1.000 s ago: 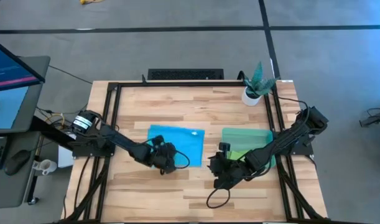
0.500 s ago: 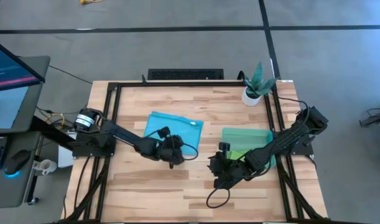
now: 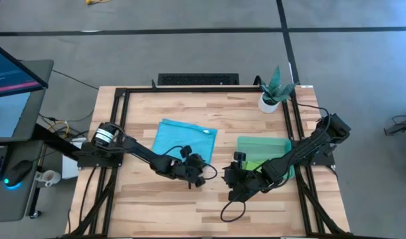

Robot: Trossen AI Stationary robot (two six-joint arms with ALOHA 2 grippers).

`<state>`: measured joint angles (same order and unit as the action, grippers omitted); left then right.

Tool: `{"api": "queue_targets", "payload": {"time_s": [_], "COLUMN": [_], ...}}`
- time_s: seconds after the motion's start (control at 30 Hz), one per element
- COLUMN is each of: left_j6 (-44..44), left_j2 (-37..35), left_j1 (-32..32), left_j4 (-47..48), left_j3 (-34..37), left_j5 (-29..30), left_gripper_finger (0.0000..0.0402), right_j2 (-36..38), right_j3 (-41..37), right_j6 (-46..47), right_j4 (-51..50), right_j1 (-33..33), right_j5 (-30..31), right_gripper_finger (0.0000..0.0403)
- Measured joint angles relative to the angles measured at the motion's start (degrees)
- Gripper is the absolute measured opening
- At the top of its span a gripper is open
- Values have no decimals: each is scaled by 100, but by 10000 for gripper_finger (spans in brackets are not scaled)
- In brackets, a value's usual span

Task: Roll microfiber towels into tight, uniform cylinder then place into a basket
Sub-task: Fold the blue towel

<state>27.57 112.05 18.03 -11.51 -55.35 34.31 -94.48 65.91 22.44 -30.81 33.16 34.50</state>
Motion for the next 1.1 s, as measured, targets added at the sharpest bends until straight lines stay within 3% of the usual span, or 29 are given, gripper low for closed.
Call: {"api": "queue_targets", "payload": {"time_s": [0.13, 0.5, 0.67, 0.77, 0.93, 1.1], "left_j6": [128, -721, -719, -655, 51, 204], "left_j2": [159, 69, -148, -256, -299, -300], "left_j1": [1, 601, 1095, 1406, 1864, 2238], "left_j4": [163, 459, 1796, 3352, 5728, 5952], "left_j3": [2, -53, -517, -1027, -2052, -2585], "left_j5": [-186, -2203, -2818, -2631, -1651, -379], "left_gripper_finger": [83, 83, 83, 83, 82, 82], "right_j2": [0, 0, 0, 0, -2, -2], "right_j3": [0, 0, 0, 0, 0, 0], "right_j6": [1, 45, 55, 55, 68, 66], "right_j4": [-18, -44, -44, -44, -44, -22], "right_j1": [-7, -70, -70, -70, -70, -70], "right_j5": [-5, -7, -7, -7, -7, -7], "right_gripper_finger": [171, 171, 171, 171, 171, 171]}}
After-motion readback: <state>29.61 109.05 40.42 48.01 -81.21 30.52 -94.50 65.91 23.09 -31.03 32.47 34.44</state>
